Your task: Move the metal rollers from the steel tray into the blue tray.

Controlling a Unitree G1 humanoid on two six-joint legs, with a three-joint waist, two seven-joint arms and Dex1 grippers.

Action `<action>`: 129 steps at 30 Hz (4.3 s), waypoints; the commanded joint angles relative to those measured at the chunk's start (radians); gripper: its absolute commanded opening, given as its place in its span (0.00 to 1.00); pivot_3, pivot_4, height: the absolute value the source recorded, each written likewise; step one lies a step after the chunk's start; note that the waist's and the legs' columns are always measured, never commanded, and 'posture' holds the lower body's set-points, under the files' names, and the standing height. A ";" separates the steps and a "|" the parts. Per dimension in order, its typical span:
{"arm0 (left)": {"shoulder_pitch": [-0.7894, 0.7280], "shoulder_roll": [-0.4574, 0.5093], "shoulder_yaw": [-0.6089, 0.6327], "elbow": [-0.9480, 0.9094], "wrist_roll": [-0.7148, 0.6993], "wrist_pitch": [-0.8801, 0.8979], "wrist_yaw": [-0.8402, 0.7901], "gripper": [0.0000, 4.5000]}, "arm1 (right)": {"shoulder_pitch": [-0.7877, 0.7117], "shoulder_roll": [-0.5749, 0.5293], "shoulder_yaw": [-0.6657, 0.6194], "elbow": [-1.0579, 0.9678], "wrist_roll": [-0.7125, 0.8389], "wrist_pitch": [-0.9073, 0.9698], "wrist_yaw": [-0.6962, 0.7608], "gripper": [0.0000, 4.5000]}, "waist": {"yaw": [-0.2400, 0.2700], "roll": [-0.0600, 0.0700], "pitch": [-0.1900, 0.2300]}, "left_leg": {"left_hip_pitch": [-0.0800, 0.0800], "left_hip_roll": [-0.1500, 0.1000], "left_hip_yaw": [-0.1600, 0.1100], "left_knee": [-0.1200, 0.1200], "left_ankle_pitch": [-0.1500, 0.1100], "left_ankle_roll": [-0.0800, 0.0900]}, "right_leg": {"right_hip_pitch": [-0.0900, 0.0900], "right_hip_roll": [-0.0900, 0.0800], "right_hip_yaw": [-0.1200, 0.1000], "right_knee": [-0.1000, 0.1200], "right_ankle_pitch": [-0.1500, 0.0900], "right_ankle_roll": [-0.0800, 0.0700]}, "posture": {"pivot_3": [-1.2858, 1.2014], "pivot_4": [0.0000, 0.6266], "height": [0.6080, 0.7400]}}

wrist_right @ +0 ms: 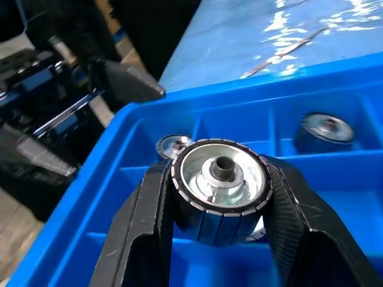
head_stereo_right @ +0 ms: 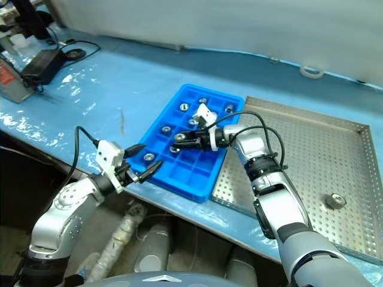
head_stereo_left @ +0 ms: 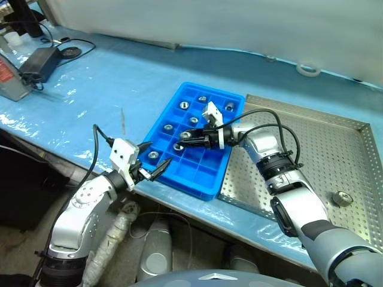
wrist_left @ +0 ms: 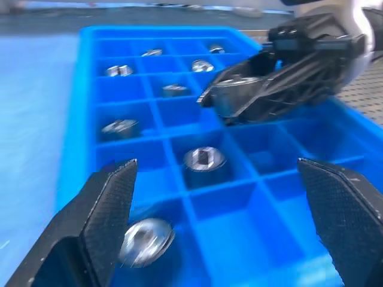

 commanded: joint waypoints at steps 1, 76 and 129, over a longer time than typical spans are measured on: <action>0.015 0.017 0.031 -0.059 -0.023 -0.004 0.013 1.00 | -0.030 0.011 0.001 -0.014 0.002 -0.019 0.045 0.38 | 0.019 0.000 0.000 | 0.000 0.000 -0.001 0.000 0.000 0.000 | 0.000 0.000 0.000 0.000 0.000 0.000 | 0.76 0.24 1.00; -0.748 -0.227 -0.265 0.945 0.113 -0.421 -0.476 1.00 | 0.670 -0.296 -0.482 -0.907 0.186 0.256 -0.654 0.88 | -0.255 -0.001 0.000 | 0.008 -0.001 -0.013 0.001 0.005 -0.009 | 0.002 0.014 0.009 -0.004 0.005 -0.006 | 0.39 0.24 1.00; -0.479 -0.055 -0.147 0.567 0.108 -0.262 -0.294 1.00 | 0.403 -0.308 0.027 -0.488 -0.041 0.111 -0.308 0.88 | -0.217 -0.001 0.000 | 0.007 0.000 -0.013 -0.001 0.005 -0.009 | 0.001 0.014 0.007 -0.004 0.007 -0.011 | 0.53 0.24 1.00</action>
